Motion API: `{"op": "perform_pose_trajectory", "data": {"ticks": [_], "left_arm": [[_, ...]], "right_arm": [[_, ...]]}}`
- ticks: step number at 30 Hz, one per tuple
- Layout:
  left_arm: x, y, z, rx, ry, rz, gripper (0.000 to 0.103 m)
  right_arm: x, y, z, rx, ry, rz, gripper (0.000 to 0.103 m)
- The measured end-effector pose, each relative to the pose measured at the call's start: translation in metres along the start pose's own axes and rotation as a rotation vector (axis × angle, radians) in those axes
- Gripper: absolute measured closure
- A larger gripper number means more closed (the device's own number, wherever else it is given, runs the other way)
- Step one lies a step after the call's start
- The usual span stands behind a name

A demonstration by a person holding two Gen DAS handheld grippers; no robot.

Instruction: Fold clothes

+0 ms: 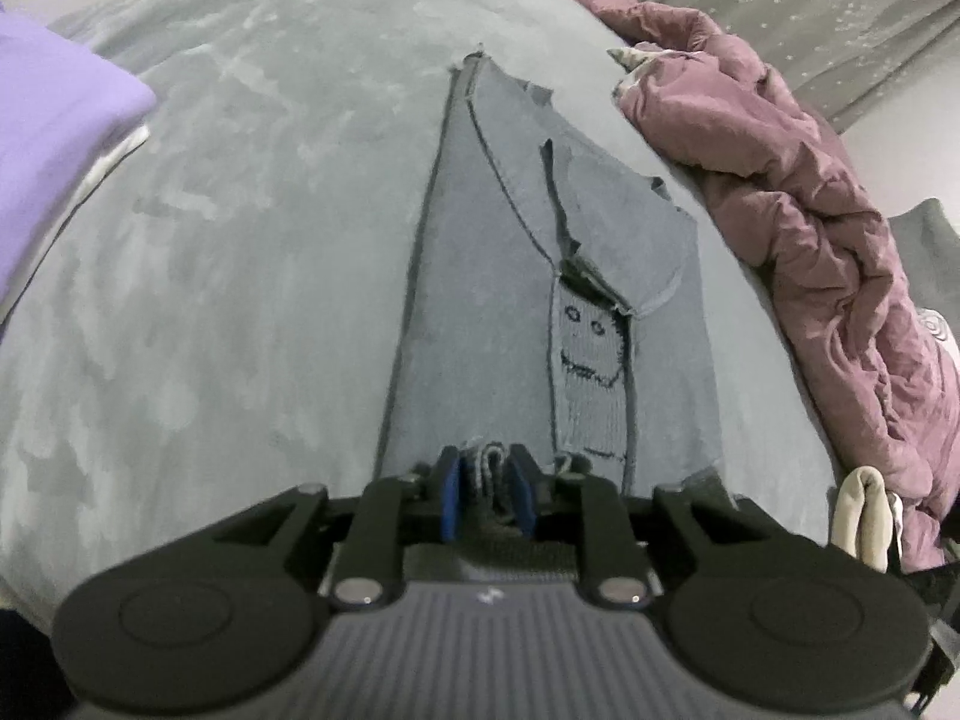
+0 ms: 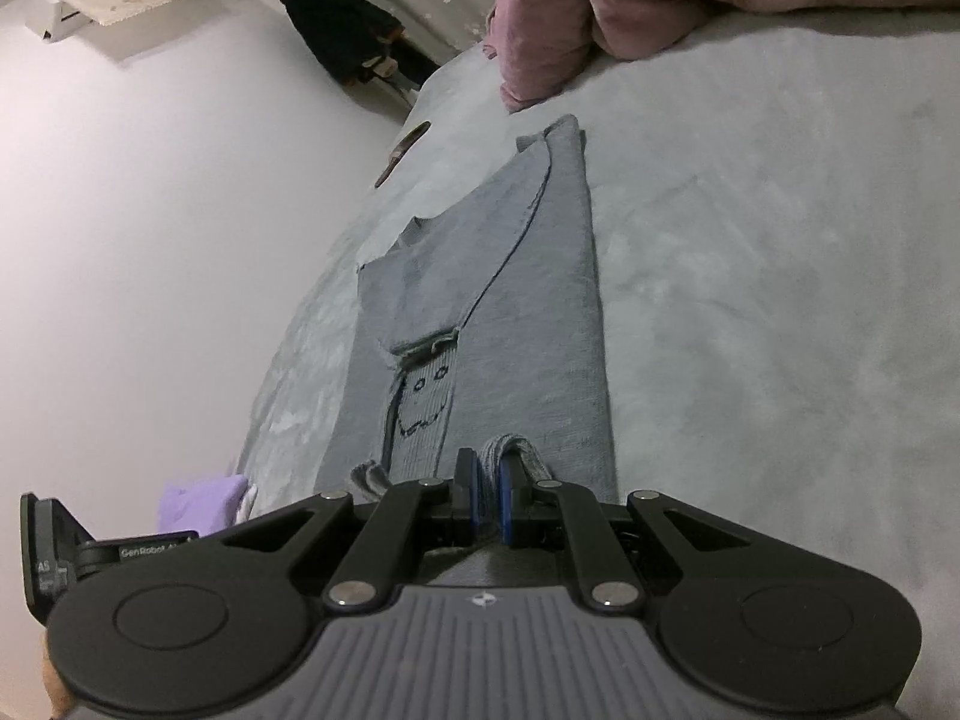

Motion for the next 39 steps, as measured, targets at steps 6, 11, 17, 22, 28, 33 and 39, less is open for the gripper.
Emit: {"op": "perform_pose_trajectory", "data": {"ticks": [6, 11, 17, 22, 28, 33, 39], "left_arm": [[-0.009, 0.008, -0.010, -0.015, -0.070, 0.072, 0.056], [-0.015, 0.012, -0.008, 0.070, -0.098, 0.122, 0.052], [-0.016, 0.000, 0.006, 0.270, -0.115, 0.148, 0.050], [-0.017, -0.016, 0.012, 0.372, -0.134, 0.140, 0.051], [-0.011, -0.028, 0.010, 0.408, -0.135, 0.119, 0.052], [-0.008, -0.033, 0.012, 0.453, -0.144, 0.118, 0.053], [-0.004, -0.030, 0.006, 0.435, -0.132, 0.105, 0.055]], "right_arm": [[0.007, 0.006, 0.000, 0.015, 0.016, 0.006, 0.093], [0.008, 0.012, 0.005, 0.019, 0.019, -0.003, 0.090], [-0.005, 0.033, -0.010, -0.192, 0.006, -0.006, 0.081], [0.001, 0.040, -0.015, -0.364, 0.004, -0.090, 0.081], [0.013, 0.032, -0.023, -0.476, 0.079, -0.145, 0.080], [0.027, 0.023, -0.026, -0.544, 0.081, -0.179, 0.074], [0.037, 0.017, -0.024, -0.575, 0.066, -0.201, 0.072]]}}
Point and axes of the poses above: each gripper's, at about its wrist camera, not at the fingertips, and x roughly the way its jaws point, z to its right, y to its top, the point moved 2 cm from there along x, roughly the way its jaws point, and after that the axes turned 8 degrees about z, right-handed, at the moved point
